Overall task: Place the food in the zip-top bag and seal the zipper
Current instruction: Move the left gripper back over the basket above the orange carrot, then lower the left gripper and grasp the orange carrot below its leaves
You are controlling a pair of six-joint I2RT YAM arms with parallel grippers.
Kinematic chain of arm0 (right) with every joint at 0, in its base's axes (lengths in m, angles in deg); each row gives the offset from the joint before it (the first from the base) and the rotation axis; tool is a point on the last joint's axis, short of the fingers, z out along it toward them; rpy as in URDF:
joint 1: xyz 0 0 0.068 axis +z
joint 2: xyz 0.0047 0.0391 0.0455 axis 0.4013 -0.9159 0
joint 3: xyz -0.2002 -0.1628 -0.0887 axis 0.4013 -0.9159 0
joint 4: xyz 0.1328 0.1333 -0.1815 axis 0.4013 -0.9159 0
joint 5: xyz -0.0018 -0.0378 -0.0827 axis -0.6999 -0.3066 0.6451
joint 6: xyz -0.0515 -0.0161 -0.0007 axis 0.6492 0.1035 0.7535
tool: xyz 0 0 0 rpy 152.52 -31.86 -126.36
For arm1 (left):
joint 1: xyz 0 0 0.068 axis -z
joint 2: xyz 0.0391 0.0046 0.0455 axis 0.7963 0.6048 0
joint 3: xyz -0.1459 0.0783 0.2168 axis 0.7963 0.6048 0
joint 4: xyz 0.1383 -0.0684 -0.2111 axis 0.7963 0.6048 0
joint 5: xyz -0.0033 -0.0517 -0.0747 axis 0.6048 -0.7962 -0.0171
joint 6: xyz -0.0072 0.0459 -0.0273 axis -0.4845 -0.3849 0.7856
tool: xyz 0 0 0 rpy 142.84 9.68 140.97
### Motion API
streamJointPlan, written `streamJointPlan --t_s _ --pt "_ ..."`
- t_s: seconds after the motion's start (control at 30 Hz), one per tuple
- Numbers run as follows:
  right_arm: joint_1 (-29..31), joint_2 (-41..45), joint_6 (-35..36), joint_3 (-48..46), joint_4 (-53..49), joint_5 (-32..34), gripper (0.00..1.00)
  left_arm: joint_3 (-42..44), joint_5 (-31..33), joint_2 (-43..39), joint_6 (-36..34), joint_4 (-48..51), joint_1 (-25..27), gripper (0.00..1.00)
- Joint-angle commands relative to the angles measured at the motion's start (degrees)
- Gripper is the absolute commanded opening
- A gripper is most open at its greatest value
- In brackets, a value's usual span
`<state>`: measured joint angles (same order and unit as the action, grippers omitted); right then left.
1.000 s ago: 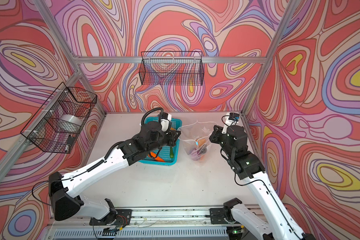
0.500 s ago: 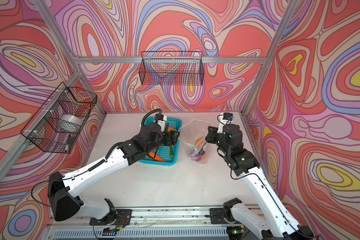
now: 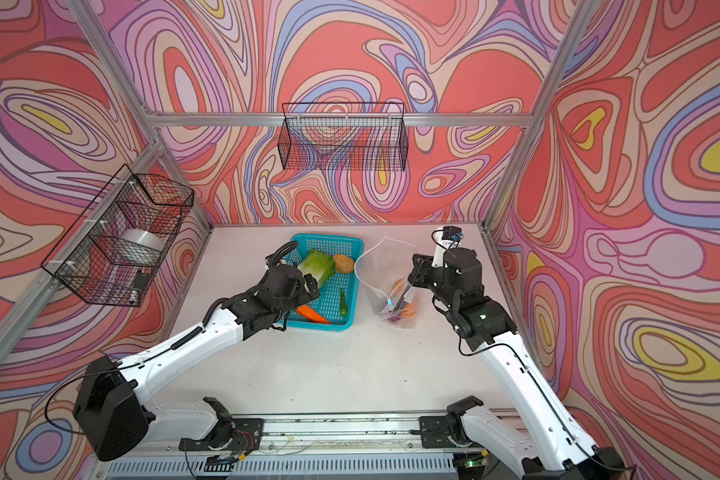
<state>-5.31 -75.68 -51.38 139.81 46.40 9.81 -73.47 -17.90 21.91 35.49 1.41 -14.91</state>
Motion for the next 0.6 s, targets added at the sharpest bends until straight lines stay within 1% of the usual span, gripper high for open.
streamJointPlan --t_s 0.0,0.1,0.13,0.17,0.27,0.4,0.57 --pt "-0.1 0.2 -0.7 -0.7 1.0 0.3 0.00 -6.2 7.6 3.5 7.3 10.6 0.0 1.00" --pt "-0.1 0.2 -0.9 -0.9 1.0 0.4 0.00 -10.6 7.6 7.7 10.2 14.7 0.0 1.00" --pt "-0.1 0.2 -1.0 -1.0 1.1 0.4 0.00 -11.4 7.5 8.9 13.2 15.8 0.0 0.98" --pt "-0.1 0.2 -1.1 -1.2 1.0 0.4 0.00 -11.7 7.5 9.8 15.4 16.2 0.0 0.98" --pt "-0.1 0.5 -1.1 -1.2 1.0 0.5 0.00 -11.3 6.7 11.8 23.0 16.0 0.0 0.93" --pt "-0.1 0.8 -0.8 -1.5 0.5 1.0 0.00 -10.8 6.6 14.3 31.5 16.4 0.0 0.90" --pt "-0.1 1.1 -0.8 -1.9 0.5 1.0 0.00 -10.7 5.4 17.4 36.8 15.9 -0.2 0.87"
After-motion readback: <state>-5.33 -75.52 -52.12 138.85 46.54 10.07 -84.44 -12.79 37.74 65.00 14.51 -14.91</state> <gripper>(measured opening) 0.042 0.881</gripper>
